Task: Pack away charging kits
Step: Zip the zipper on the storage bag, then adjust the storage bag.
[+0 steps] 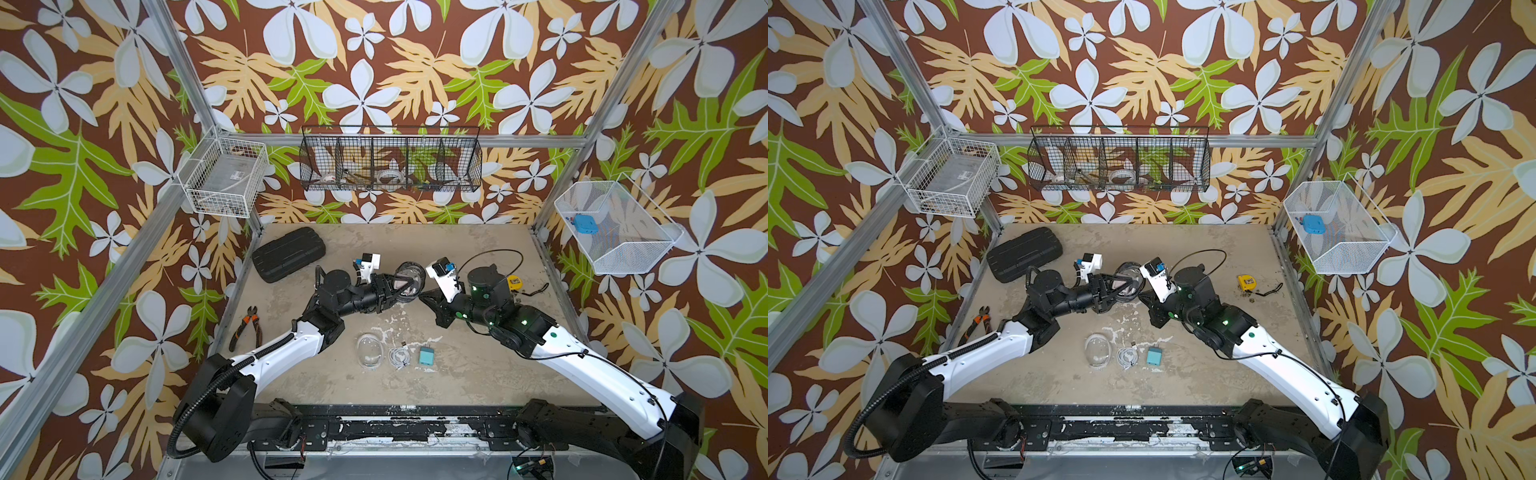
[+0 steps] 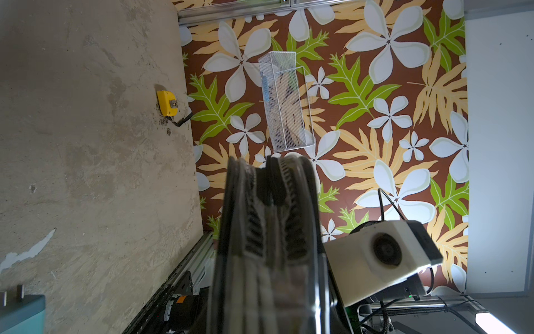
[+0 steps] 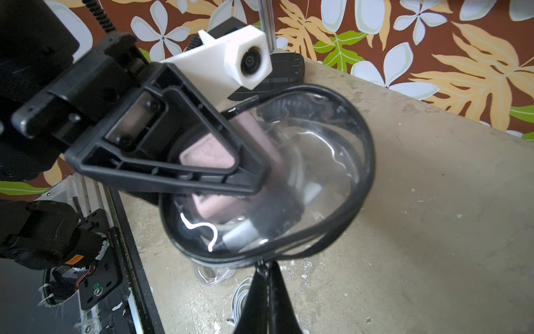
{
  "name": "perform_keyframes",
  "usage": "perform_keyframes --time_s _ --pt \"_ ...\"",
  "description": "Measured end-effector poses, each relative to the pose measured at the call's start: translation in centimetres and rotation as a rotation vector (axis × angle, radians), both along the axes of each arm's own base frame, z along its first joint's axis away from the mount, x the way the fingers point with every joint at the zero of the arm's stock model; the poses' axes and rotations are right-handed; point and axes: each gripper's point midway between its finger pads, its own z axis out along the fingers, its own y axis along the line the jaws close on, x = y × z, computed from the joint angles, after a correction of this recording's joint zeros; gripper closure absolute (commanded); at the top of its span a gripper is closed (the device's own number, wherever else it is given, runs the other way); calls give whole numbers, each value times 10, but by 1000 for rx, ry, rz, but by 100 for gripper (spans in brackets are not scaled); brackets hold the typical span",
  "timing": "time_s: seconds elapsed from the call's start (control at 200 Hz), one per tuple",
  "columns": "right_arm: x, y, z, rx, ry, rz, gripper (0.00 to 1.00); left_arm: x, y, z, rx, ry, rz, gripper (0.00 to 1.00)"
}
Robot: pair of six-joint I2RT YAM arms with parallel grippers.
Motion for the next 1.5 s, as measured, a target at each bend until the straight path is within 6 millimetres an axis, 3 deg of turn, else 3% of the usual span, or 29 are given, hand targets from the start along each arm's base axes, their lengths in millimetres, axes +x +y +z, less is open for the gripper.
perform_keyframes --time_s 0.425,0.681,0.791,0.856,0.951,1.116,1.241,1.401,1.501 --pt "33 -19 -5 -157 -40 -158 100 -19 -4 -15 78 -13 -108 97" --pt "35 -15 -7 -188 -14 -117 100 -30 1 -29 155 -102 -131 100" --pt "30 -9 -4 -183 40 -59 68 -33 1 -32 211 -153 -153 100" --pt "32 -11 6 -185 41 -61 57 -35 1 -33 269 -191 -185 100" --pt "24 -14 18 -183 36 -40 52 -34 1 -38 365 -250 -214 100" --pt "-4 -24 15 -158 117 33 45 -27 6 -57 513 -344 -232 100" --pt "-10 -24 12 -98 178 81 39 -41 1 -67 541 -388 -339 100" --pt "-8 -11 12 13 245 178 33 -67 -8 -52 501 -510 -472 97" --pt "-18 4 10 70 303 290 29 -77 -6 -50 483 -535 -518 97"
